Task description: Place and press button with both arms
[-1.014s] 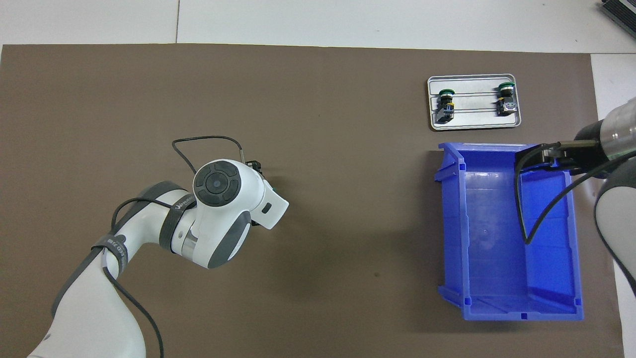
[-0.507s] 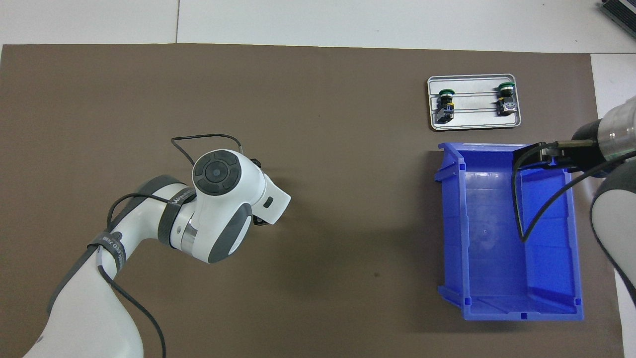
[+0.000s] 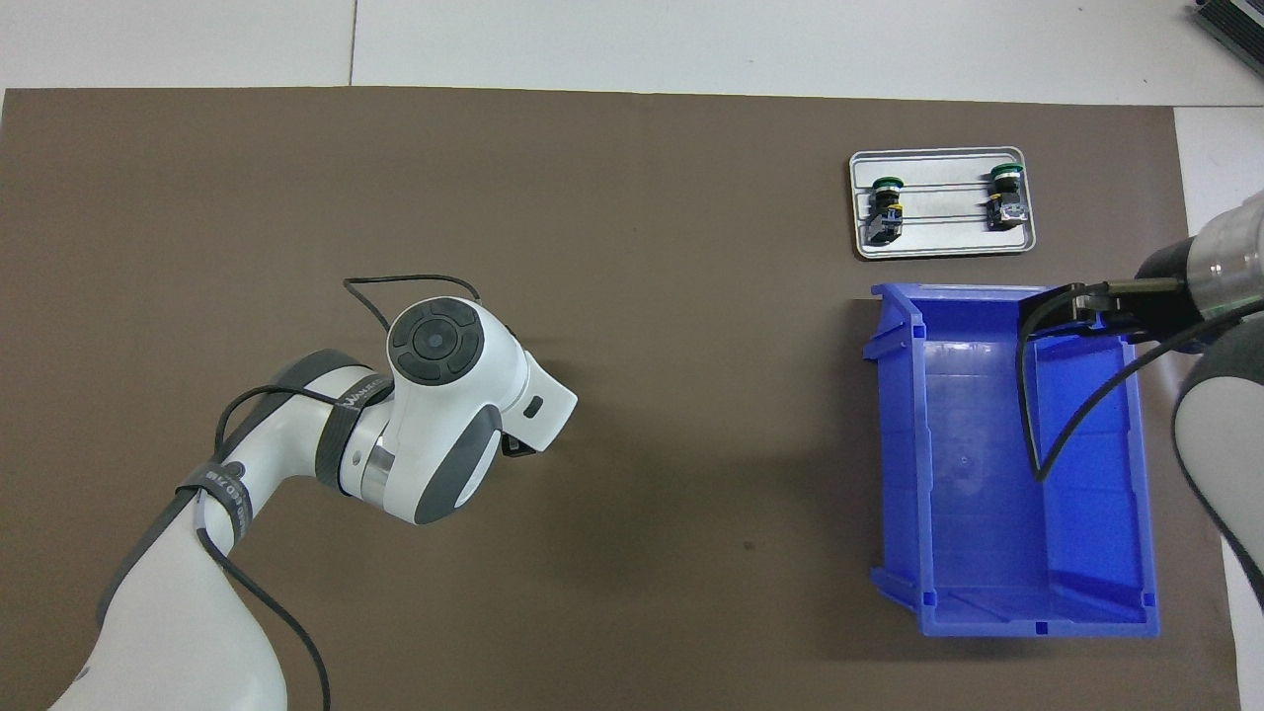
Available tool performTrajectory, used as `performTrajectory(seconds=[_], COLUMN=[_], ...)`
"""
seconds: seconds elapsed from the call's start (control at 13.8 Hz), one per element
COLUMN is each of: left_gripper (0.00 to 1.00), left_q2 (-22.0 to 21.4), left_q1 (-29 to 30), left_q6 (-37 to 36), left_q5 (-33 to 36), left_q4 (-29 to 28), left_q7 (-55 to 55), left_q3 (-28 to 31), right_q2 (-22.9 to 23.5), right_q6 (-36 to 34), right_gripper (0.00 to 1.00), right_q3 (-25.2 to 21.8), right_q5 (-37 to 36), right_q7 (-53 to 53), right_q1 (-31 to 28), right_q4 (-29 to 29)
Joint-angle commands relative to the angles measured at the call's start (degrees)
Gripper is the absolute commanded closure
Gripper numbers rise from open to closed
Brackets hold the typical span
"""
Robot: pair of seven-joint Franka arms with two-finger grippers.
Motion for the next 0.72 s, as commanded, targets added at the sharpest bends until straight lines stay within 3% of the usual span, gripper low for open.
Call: performTrajectory(seconds=[0.0,0.65], left_gripper=[0.14,0.14], left_q2=[-0.66,-0.57], left_q1=[-1.00,-2.58], left_q6=[3.46,7.94], left_q5=[-2.47,-2.66], left_q4=[-2.63,-5.70], left_q7=[-0.55,2.61], left_q3=[0.56,0.64], right_q2=[-1.45,-1.54], right_q6=[0.51,0.51], right_gripper=[0.00,0.00], right_q3=[0.18,0.18], right_q5=[1.16,1.16], right_q7=[0.46,0.54], right_q1=[-0.18,-0.18], right_q4=[-1.60,-1.60])
